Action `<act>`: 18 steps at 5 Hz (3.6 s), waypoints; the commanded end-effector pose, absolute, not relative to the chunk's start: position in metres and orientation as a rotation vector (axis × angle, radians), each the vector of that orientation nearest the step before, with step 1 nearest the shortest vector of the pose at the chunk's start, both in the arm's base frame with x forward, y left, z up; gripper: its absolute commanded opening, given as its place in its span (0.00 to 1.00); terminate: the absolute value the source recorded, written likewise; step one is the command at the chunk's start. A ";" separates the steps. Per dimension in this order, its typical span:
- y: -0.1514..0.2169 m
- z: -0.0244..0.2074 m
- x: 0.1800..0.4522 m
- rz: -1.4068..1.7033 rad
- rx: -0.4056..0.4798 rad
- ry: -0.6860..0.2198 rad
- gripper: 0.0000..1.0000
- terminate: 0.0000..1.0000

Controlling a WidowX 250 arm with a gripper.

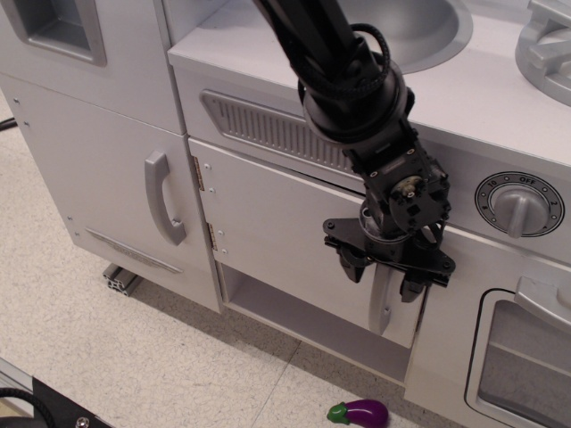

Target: Open cabinet

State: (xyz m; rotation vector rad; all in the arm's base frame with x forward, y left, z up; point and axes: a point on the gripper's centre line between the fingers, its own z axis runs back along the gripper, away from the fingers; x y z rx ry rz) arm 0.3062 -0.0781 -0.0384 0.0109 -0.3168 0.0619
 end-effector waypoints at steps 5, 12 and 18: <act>-0.017 -0.025 0.234 -0.089 0.039 -0.302 0.00 0.00; -0.056 0.026 0.294 -0.131 -0.080 -0.339 1.00 0.00; 0.082 -0.021 0.258 0.088 0.205 -0.202 1.00 0.00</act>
